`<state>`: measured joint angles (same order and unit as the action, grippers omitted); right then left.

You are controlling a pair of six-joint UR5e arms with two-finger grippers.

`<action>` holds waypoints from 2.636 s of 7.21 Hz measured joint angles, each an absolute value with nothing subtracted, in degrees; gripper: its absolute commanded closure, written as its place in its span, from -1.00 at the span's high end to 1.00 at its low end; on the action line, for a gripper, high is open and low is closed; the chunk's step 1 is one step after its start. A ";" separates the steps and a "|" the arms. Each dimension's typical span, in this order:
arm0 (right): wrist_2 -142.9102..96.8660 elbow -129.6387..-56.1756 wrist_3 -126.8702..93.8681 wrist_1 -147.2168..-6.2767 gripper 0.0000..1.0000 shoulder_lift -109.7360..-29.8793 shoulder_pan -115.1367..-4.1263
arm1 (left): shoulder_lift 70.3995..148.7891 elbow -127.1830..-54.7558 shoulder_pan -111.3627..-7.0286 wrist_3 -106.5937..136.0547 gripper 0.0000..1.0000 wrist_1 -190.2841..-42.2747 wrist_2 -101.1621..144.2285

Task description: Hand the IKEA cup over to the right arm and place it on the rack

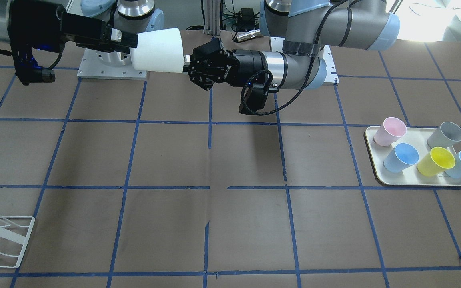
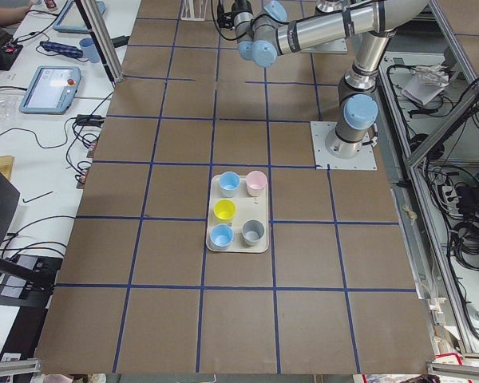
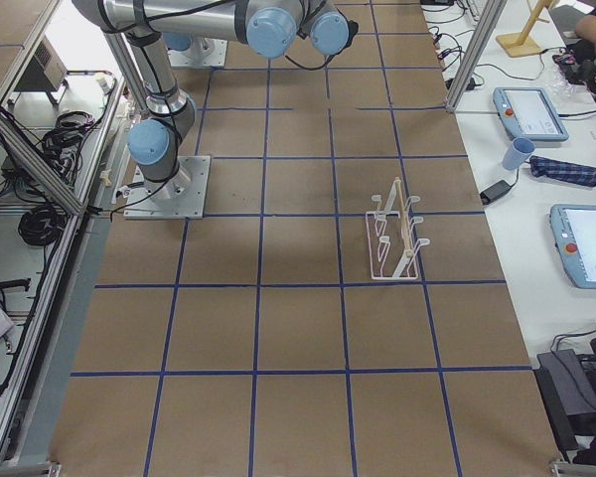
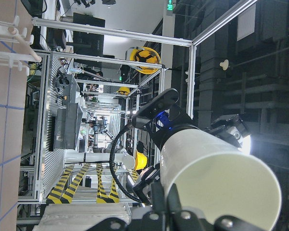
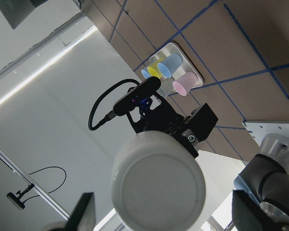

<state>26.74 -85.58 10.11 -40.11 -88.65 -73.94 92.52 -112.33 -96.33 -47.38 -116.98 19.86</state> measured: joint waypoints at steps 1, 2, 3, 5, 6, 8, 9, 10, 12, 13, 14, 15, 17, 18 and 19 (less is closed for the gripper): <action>26.73 -85.60 10.11 -40.23 1.00 -88.51 -73.95 | 92.53 -112.33 -96.33 -47.37 -1.00 -116.98 19.86; 26.68 -85.60 10.11 -40.32 1.00 -88.43 -74.08 | 92.55 -112.32 -96.33 -47.37 -1.00 -117.00 19.86; 26.50 -85.59 10.09 -40.59 1.00 -88.29 -74.52 | 92.55 -112.33 -96.33 -47.37 -1.00 -117.04 19.86; 25.88 -85.39 9.63 -41.38 1.00 -87.94 -75.91 | 92.55 -112.32 -96.33 -47.37 -1.00 -117.07 19.86; 25.80 -85.31 9.44 -41.53 0.85 -87.86 -76.16 | 92.55 -112.32 -96.33 -47.37 -1.00 -117.07 19.86; 25.87 -85.17 9.27 -41.67 0.39 -87.72 -76.22 | 92.55 -112.32 -96.33 -47.37 -1.00 -117.07 19.86; 25.89 -85.17 9.25 -41.71 0.38 -87.67 -76.21 | 92.55 -112.32 -96.33 -47.37 -1.00 -117.07 19.86; 25.90 -85.16 9.25 -41.75 0.25 -87.65 -76.21 | 92.55 -112.32 -96.32 -47.37 -1.00 -117.07 19.92; 25.97 -85.17 9.31 -41.82 0.10 -87.63 -76.20 | 92.55 -112.32 -96.32 -47.37 -0.16 -117.05 19.84; 26.04 -85.14 9.31 -41.84 0.10 -87.60 -76.20 | 92.55 -112.32 -96.34 -47.36 -0.08 -117.03 19.72; 26.14 -85.10 9.31 -41.84 0.10 -87.59 -76.21 | 92.55 -112.33 -96.36 -47.29 -0.03 -117.05 19.71; 26.20 -85.09 9.32 -41.84 0.10 -87.60 -76.21 | 92.55 -112.33 -96.33 -47.20 0.04 -117.06 19.70; 26.27 -85.08 9.32 -41.84 0.01 -87.58 -76.09 | 92.53 -112.33 -96.33 -47.02 0.27 -117.09 19.73; 26.40 -85.00 9.30 -42.17 -0.15 -87.46 -75.94 | 92.41 -112.32 -96.25 -46.97 0.41 -117.13 19.56; 27.11 -84.88 9.05 -43.59 -0.27 -87.15 -75.49 | 92.15 -112.30 -96.04 -46.92 0.55 -117.17 19.31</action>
<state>27.11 -84.88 9.05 -43.59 -87.15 -75.49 92.15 -112.30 -96.04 -46.92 -117.17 19.31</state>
